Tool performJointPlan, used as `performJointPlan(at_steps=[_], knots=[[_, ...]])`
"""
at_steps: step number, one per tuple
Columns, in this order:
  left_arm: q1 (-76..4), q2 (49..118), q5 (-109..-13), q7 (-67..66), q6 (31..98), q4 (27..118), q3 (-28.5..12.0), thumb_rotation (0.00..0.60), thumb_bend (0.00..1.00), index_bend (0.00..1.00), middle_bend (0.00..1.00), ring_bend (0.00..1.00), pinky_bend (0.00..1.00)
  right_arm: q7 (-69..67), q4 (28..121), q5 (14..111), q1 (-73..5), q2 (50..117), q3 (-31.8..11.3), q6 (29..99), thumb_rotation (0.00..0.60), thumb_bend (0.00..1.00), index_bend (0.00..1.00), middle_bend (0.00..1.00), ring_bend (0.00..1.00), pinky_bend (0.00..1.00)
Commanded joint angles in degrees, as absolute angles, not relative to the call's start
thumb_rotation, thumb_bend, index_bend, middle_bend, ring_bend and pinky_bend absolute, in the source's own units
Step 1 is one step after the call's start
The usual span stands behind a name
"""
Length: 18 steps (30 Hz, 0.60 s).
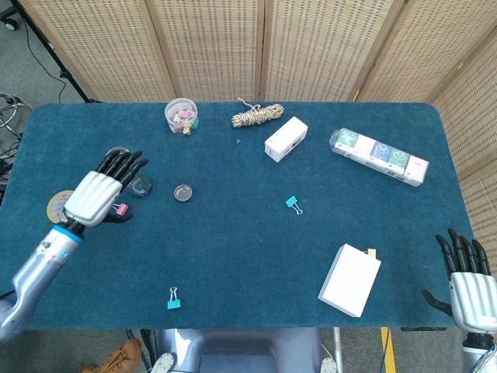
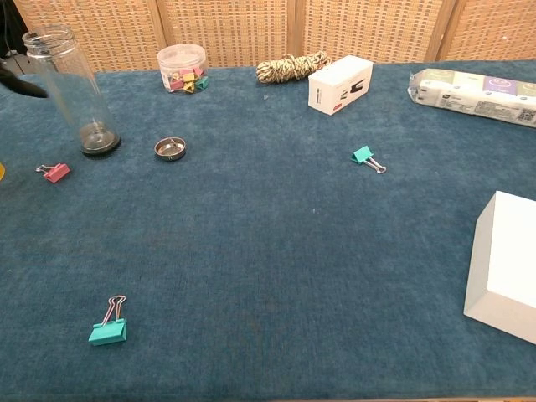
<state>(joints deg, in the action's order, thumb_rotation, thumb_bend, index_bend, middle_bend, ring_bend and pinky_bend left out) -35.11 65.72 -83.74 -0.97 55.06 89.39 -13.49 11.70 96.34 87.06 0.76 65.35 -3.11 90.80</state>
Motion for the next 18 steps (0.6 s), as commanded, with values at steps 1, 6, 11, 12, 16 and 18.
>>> performJointPlan(at_steps=[1, 6, 11, 12, 16, 18], knots=[[-42.8, 72.2, -76.1, -3.7, 45.7, 81.2, -16.2, 0.6, 0.05, 0.1, 0.0, 0.0, 0.0, 11.7, 96.0, 86.3, 0.6, 65.4, -3.5, 90.3, 0.6, 0.0, 0.0, 0.0, 0.0, 0.0], [-46.6, 78.1, -70.9, -4.0, 40.6, 73.9, -15.6, 0.6, 0.13, 0.22, 0.0, 0.0, 0.0, 13.3, 95.6, 86.0, 0.3, 65.8, -3.6, 89.8, 0.6, 0.0, 0.0, 0.0, 0.0, 0.0], [-48.7, 82.3, -70.3, -1.7, 38.0, 68.0, -14.5, 0.6, 0.19, 0.25, 0.0, 0.0, 0.0, 14.2, 95.8, 86.4, 0.2, 66.1, -3.3, 89.6, 0.6, 0.0, 0.0, 0.0, 0.0, 0.0], [-49.1, 82.9, -70.3, -1.4, 37.8, 67.0, -14.4, 0.6, 0.2, 0.26, 0.0, 0.0, 0.0, 14.2, 95.8, 86.3, 0.2, 66.2, -3.3, 89.5, 0.6, 0.0, 0.0, 0.0, 0.0, 0.0], [-50.3, 85.3, -70.4, 0.0, 36.9, 63.9, -14.0, 0.6, 0.23, 0.3, 0.0, 0.0, 0.0, 14.2, 96.0, 86.1, 0.2, 66.2, -3.2, 89.3, 0.6, 0.0, 0.0, 0.0, 0.0, 0.0], [-50.9, 86.4, -70.3, 0.6, 36.5, 62.5, -13.8, 0.6, 0.23, 0.33, 0.0, 0.0, 0.0, 14.2, 96.1, 85.9, 0.2, 66.1, -3.3, 89.3, 0.6, 0.0, 0.0, 0.0, 0.0, 0.0]])
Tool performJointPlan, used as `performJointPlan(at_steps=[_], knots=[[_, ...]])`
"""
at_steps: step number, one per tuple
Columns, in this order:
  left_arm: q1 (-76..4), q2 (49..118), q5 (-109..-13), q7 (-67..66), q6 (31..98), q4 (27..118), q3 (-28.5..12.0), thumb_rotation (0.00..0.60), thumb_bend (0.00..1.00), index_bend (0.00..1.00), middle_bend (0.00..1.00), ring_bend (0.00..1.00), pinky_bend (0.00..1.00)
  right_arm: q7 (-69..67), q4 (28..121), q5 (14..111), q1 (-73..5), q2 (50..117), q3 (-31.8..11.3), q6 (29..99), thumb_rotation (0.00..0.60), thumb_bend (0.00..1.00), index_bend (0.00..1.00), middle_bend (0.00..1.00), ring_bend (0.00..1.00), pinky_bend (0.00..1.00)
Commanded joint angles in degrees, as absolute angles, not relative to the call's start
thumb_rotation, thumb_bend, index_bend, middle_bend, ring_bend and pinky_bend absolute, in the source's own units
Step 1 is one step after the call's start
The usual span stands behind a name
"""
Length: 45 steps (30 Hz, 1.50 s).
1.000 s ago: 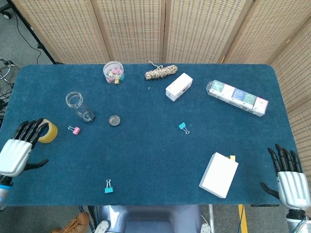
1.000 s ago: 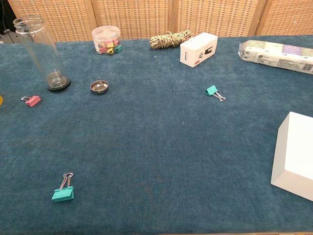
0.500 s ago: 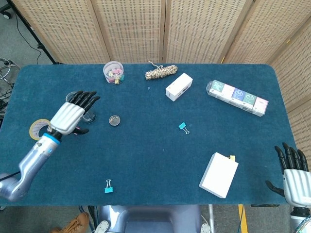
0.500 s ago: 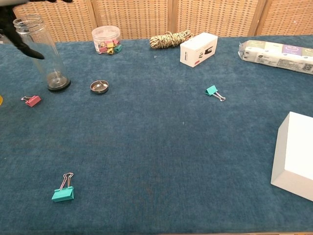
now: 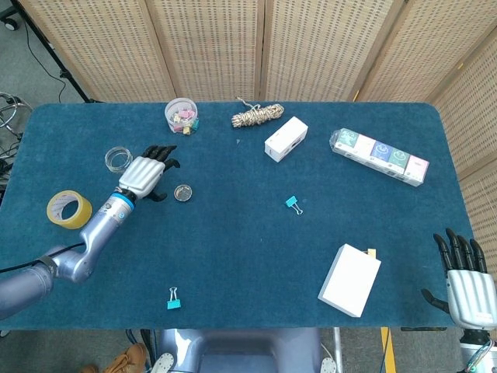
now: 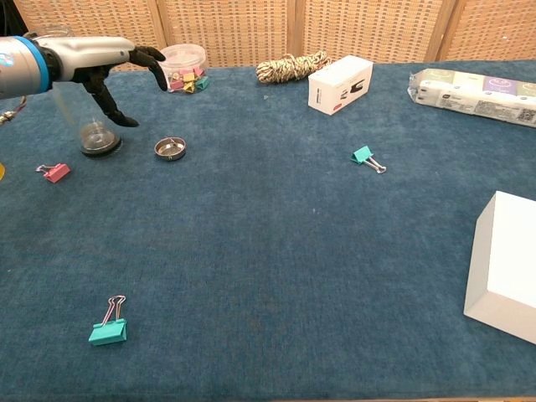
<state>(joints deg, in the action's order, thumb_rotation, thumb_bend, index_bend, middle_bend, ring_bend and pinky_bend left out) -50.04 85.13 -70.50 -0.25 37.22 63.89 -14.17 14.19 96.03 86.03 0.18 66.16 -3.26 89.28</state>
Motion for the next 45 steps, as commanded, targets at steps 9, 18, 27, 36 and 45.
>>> performJointPlan(at_steps=[9, 18, 27, 36, 45], knots=[[-52.7, 91.3, -68.7, 0.4, 35.1, 57.2, -12.8, 0.6, 0.24, 0.41, 0.0, 0.0, 0.0, 13.1, 96.0, 85.2, 0.2, 65.9, -3.6, 89.0, 0.6, 0.0, 0.0, 0.0, 0.0, 0.0], [-53.7, 95.1, -68.2, 0.5, 35.7, 51.9, -12.5, 0.6, 0.27, 0.44, 0.0, 0.0, 0.0, 12.8, 96.2, 85.0, 0.2, 65.8, -3.9, 89.3, 0.6, 0.0, 0.0, 0.0, 0.0, 0.0], [-53.4, 96.9, -67.4, 1.1, 35.3, 48.5, -12.1, 0.6, 0.29, 0.48, 0.0, 0.0, 0.0, 12.6, 96.1, 84.4, 0.2, 65.7, -4.1, 89.0, 0.6, 0.0, 0.0, 0.0, 0.0, 0.0], [-53.9, 99.8, -68.8, 2.5, 36.1, 44.6, -11.8, 0.6, 0.32, 0.52, 0.0, 0.0, 0.0, 12.7, 96.2, 84.2, 0.3, 65.7, -4.2, 89.3, 0.6, 0.0, 0.0, 0.0, 0.0, 0.0], [-54.8, 101.9, -67.8, 0.3, 35.7, 42.5, -12.3, 0.6, 0.41, 0.56, 0.0, 0.0, 0.0, 12.2, 96.2, 84.1, 0.4, 65.4, -4.4, 89.5, 0.6, 0.0, 0.0, 0.0, 0.0, 0.0]])
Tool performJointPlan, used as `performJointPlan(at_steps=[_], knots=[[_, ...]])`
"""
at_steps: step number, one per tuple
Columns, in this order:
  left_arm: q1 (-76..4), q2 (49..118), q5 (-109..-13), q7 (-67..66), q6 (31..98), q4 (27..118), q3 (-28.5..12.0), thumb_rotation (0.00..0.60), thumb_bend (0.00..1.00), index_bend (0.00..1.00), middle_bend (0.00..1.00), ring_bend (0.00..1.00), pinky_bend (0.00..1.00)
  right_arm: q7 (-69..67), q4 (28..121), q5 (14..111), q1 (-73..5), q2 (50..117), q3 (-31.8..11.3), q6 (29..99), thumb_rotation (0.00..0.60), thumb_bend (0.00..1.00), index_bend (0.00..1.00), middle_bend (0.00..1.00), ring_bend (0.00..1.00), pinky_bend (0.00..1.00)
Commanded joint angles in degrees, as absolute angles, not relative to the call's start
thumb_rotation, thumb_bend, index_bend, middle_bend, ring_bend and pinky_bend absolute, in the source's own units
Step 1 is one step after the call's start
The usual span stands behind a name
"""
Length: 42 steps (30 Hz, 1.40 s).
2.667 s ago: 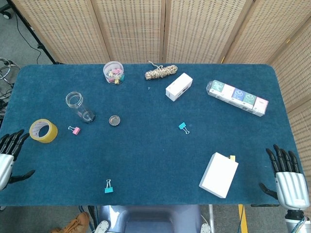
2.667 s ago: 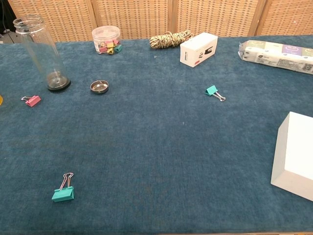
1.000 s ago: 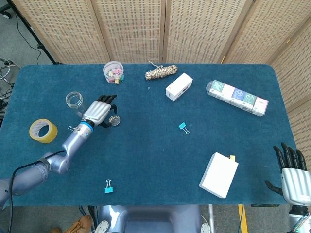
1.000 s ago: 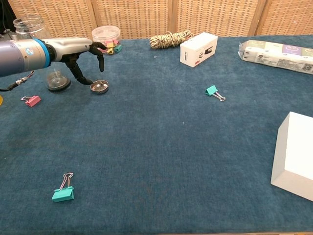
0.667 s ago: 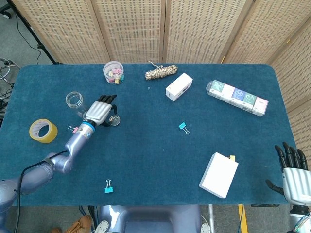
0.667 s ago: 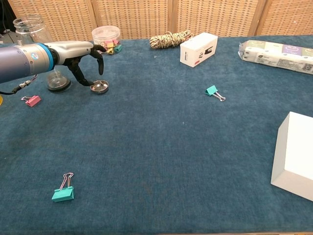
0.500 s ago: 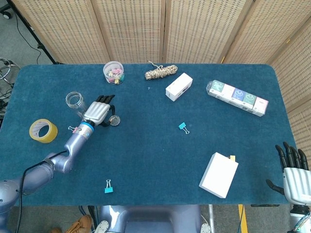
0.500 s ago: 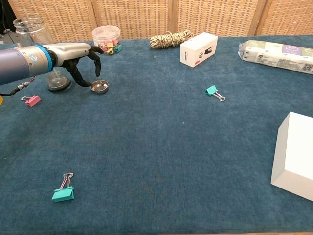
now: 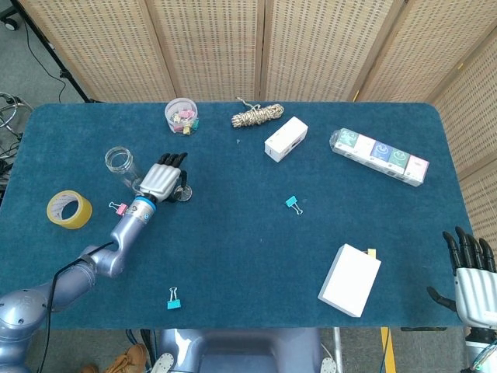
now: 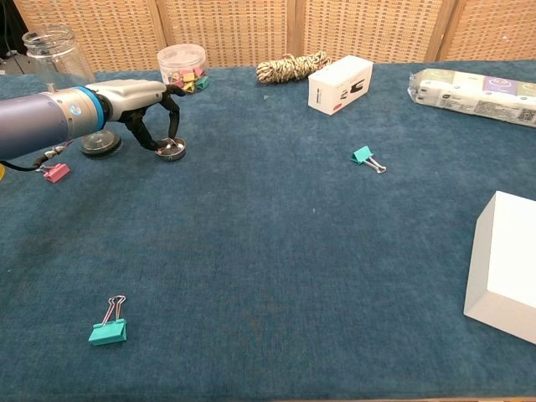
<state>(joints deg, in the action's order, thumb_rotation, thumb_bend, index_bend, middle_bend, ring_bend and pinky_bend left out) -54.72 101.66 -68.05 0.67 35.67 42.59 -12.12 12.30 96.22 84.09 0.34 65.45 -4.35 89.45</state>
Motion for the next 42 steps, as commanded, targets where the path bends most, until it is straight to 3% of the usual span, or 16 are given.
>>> performJointPlan(at_steps=[1, 20, 27, 42], knots=[[-54.8, 102.0, -67.7, 0.1, 35.8, 42.5, -12.3, 0.6, 0.41, 0.57, 0.0, 0.0, 0.0, 12.2, 96.2, 84.1, 0.4, 65.4, -4.4, 89.5, 0.6, 0.0, 0.0, 0.0, 0.0, 0.0], [-54.2, 99.3, -66.8, -2.5, 39.1, 48.6, -13.8, 0.6, 0.49, 0.67, 0.0, 0.0, 0.0, 11.8, 96.6, 84.1, 0.5, 65.1, -4.3, 89.6, 0.6, 0.0, 0.0, 0.0, 0.0, 0.0], [-53.5, 94.1, -66.1, -4.7, 42.3, 57.6, -15.4, 0.6, 0.49, 0.67, 0.0, 0.0, 0.0, 11.6, 96.9, 84.6, 0.6, 65.1, -4.1, 89.8, 0.6, 0.0, 0.0, 0.0, 0.0, 0.0], [-50.7, 76.0, -61.0, -20.8, 53.9, 89.9, -18.7, 0.6, 0.49, 0.67, 0.0, 0.0, 0.0, 12.0, 98.1, 85.9, 0.8, 65.0, -3.6, 90.3, 0.6, 0.0, 0.0, 0.0, 0.0, 0.0]])
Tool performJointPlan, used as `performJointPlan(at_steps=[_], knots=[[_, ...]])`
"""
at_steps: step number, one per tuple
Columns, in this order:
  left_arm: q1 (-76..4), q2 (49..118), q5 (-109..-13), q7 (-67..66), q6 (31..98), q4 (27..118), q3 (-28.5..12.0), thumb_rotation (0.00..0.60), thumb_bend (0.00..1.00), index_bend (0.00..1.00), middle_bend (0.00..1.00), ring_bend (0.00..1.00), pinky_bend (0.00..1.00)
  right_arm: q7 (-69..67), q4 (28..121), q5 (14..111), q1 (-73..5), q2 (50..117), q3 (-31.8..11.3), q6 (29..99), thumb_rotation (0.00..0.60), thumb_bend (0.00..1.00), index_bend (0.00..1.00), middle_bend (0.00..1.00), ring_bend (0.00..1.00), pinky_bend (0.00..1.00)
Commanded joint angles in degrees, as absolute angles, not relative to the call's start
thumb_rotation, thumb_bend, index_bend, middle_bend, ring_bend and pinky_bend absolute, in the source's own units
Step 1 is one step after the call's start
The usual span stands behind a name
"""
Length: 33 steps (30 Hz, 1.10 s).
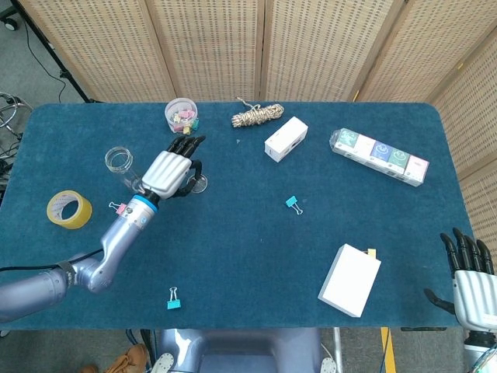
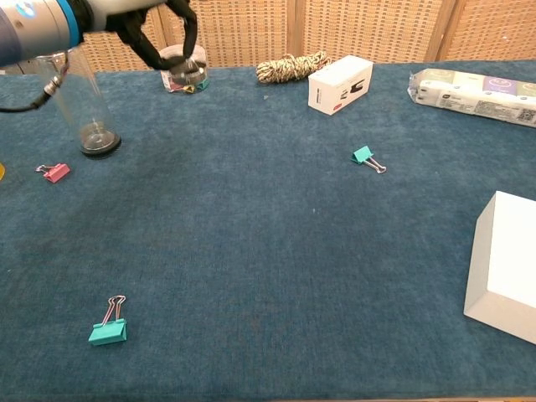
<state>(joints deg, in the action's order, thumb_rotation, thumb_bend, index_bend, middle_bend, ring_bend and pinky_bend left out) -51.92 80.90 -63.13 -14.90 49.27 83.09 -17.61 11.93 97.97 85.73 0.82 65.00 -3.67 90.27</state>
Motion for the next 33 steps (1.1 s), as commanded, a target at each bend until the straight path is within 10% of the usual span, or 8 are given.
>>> performJointPlan(at_steps=[1, 12, 33], knots=[[-50.4, 75.1, -60.6, -22.0, 55.0, 91.3, -18.8, 0.6, 0.49, 0.67, 0.0, 0.0, 0.0, 12.0, 98.1, 86.1, 0.8, 65.0, -3.5, 90.3, 0.6, 0.0, 0.0, 0.0, 0.0, 0.0], [-46.5, 66.3, -55.6, -23.2, 59.6, 98.3, -19.3, 0.6, 0.49, 0.67, 0.0, 0.0, 0.0, 12.0, 98.6, 87.1, 1.1, 64.9, -3.2, 91.0, 0.6, 0.0, 0.0, 0.0, 0.0, 0.0], [-42.3, 67.1, -55.9, -2.9, 54.0, 81.7, -18.7, 0.6, 0.49, 0.67, 0.0, 0.0, 0.0, 11.8, 98.5, 86.9, 0.9, 65.0, -3.3, 90.4, 0.6, 0.0, 0.0, 0.0, 0.0, 0.0]])
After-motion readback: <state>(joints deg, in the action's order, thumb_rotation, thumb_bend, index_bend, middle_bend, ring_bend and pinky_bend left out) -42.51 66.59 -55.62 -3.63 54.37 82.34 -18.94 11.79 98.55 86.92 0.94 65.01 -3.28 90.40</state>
